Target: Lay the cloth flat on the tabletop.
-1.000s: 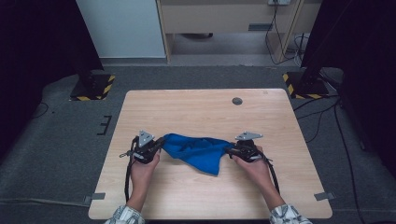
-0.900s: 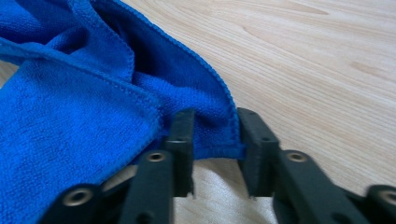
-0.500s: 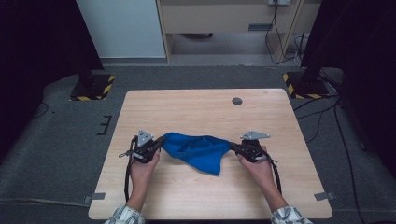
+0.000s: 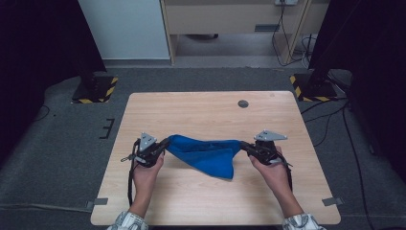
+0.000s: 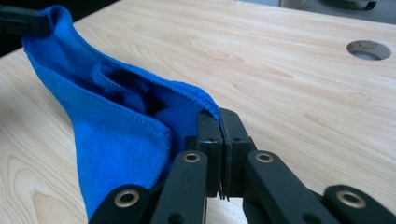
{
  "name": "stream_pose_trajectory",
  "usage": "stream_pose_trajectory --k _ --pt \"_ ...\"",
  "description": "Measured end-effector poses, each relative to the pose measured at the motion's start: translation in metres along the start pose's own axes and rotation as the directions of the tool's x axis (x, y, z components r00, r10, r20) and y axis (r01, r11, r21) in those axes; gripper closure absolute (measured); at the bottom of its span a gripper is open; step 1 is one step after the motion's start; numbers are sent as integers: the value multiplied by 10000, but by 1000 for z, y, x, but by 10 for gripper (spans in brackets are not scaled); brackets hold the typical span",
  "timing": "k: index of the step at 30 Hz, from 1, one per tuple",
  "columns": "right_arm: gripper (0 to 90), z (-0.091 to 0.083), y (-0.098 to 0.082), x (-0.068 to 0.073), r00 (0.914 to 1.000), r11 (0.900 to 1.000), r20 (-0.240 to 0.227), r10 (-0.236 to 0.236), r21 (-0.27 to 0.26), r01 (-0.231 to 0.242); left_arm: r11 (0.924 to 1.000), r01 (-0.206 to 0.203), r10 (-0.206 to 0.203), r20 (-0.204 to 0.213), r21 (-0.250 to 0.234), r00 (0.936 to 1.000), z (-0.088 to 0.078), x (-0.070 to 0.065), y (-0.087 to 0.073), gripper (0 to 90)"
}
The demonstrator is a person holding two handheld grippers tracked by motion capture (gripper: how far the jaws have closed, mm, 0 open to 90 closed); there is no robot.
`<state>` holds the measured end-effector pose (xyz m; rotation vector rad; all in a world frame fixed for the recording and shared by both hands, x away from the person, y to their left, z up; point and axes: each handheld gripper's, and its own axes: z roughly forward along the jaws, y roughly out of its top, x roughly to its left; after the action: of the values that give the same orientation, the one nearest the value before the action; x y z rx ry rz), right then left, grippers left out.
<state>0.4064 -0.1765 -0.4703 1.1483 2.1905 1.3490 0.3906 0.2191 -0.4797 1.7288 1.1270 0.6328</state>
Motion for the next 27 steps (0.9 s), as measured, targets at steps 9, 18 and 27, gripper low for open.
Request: stream_pose_trajectory --k 9,18,27 --pt "889 -13 12 2 9998 9991 60 -198 -361 200 9997 12 -9 149 -226 9999 -5 -4 5 874" --pt "889 -20 14 -3 9997 9988 236 46 -496 -35 9998 -101 107 367 -179 9993 -2 -11 6 874" --pt "889 -25 18 -3 9951 9986 961 -244 -447 288 9995 -241 243 100 -183 9997 1 -24 16 873"
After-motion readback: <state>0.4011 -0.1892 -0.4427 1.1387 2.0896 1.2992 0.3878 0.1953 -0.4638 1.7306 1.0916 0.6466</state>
